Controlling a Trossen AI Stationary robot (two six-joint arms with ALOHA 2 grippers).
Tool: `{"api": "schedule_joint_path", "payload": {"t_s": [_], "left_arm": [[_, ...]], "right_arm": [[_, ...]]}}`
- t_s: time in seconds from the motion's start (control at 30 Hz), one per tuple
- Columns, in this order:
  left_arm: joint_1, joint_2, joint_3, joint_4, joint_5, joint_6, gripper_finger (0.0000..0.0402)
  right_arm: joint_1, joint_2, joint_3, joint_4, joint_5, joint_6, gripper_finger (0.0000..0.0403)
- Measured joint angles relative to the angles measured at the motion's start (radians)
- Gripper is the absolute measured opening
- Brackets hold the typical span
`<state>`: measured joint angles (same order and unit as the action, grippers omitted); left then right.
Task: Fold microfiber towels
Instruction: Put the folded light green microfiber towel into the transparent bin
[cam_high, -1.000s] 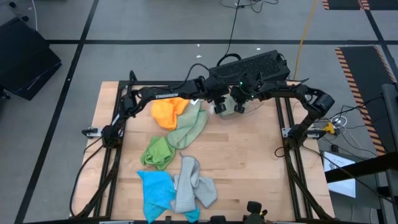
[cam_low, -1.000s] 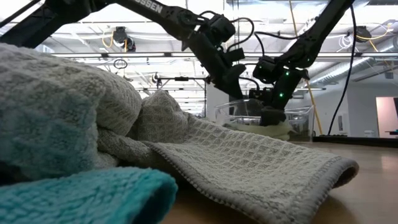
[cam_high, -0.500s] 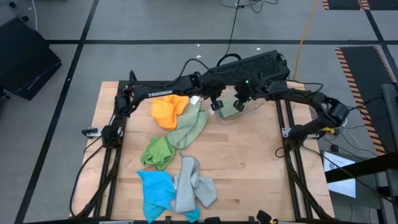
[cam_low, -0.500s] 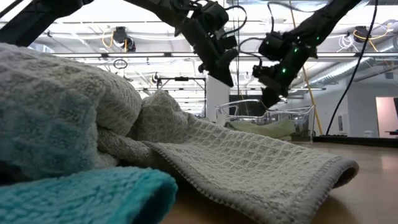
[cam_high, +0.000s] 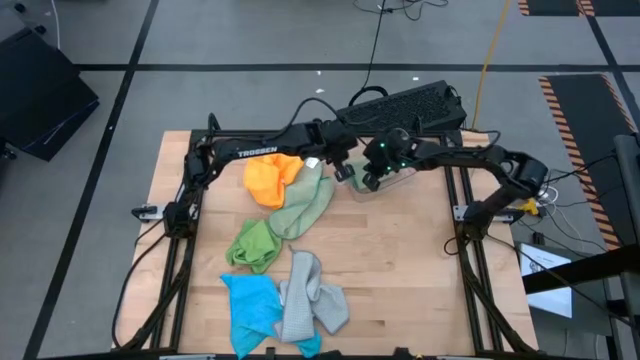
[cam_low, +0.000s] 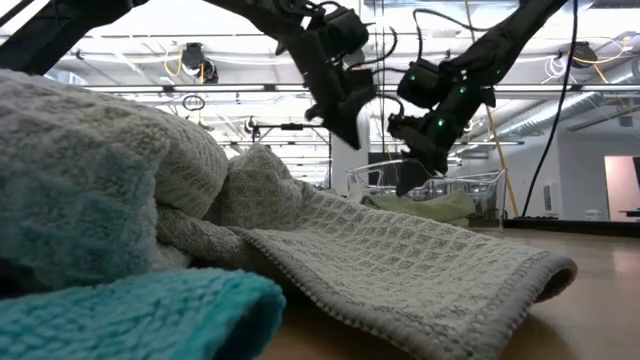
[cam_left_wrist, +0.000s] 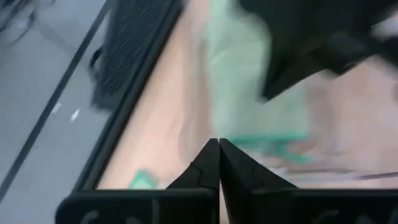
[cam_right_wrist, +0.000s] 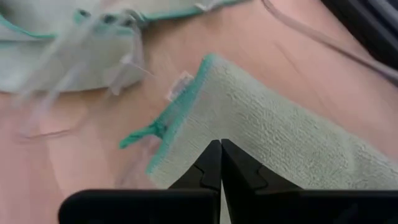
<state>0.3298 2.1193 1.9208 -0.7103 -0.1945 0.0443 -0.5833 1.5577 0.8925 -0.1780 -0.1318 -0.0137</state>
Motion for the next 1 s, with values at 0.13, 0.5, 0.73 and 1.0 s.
{"api": "schedule_joint_path", "payload": {"t_s": [0.13,0.5,0.73,1.0], "left_arm": [[0.023,-0.007,-0.037,-0.015,-0.075,0.008,0.0015],[0.099,-0.206,-0.315,0.071,0.145,0.041,0.0010],[0.051,-0.434,-0.566,0.343,0.141,0.010,0.0008],[-0.014,-0.522,-0.710,0.541,0.141,0.043,0.0004]], "right_arm": [[0.000,0.033,0.000,0.050,0.000,-0.007,0.0000],[-0.011,0.191,0.003,0.138,-0.015,-0.001,0.0000],[-0.012,0.165,0.000,0.129,-0.056,-0.005,0.0000],[-0.012,-0.031,-0.002,0.019,0.010,-0.030,0.0000]]}}
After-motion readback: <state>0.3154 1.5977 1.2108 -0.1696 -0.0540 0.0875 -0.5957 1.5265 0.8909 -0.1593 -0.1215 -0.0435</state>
